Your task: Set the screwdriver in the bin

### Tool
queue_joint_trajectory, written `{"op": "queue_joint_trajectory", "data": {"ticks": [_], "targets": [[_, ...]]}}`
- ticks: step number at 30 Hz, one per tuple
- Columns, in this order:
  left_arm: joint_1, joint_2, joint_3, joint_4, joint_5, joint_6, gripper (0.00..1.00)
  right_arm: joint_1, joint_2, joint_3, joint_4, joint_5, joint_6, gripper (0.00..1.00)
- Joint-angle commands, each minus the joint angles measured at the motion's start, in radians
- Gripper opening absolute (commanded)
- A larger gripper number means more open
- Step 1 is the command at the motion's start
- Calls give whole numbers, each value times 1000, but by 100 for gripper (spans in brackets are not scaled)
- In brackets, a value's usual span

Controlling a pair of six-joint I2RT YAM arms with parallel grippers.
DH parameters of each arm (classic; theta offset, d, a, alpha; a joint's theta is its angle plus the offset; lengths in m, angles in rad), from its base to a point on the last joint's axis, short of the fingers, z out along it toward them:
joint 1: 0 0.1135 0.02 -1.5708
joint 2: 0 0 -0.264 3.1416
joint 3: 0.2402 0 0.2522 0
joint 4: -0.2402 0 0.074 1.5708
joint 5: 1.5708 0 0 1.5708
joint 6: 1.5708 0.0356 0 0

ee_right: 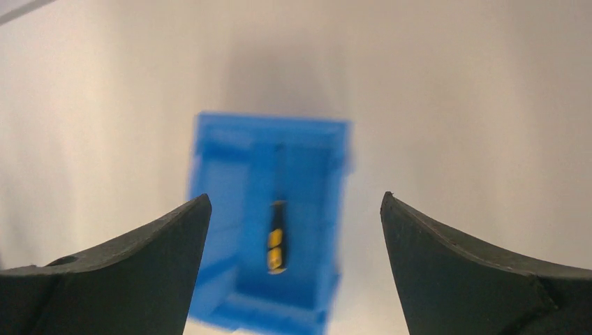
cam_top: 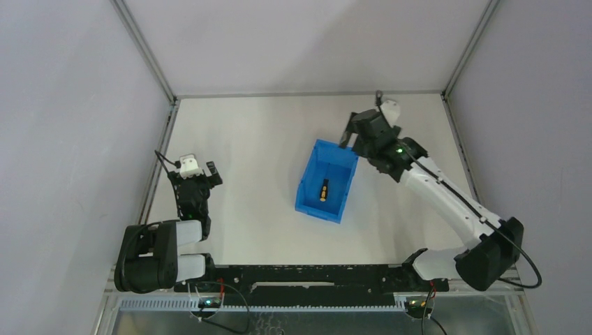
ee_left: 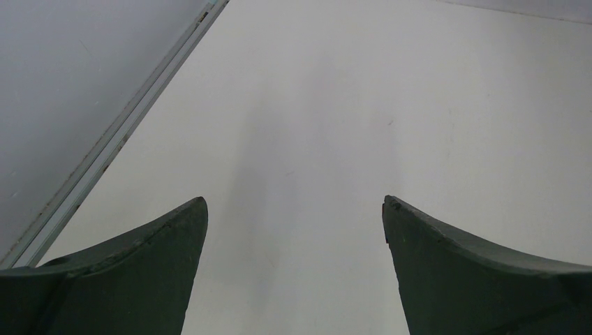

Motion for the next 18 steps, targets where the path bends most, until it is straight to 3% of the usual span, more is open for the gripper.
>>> {"op": "queue_joint_trajectory", "data": {"ticks": [1, 5, 8, 18], "targets": [[-4, -17, 43, 37, -3, 21, 100, -153, -135, -103, 36, 108, -251, 100], [-4, -17, 43, 38, -3, 21, 100, -360, -296, -220, 114, 36, -349, 100], [-5, -16, 43, 38, -4, 21, 100, -450, -389, -252, 109, 32, -327, 100], [-4, -16, 43, 38, -4, 21, 100, -457, -450, -299, 136, 27, -308, 100]]}}
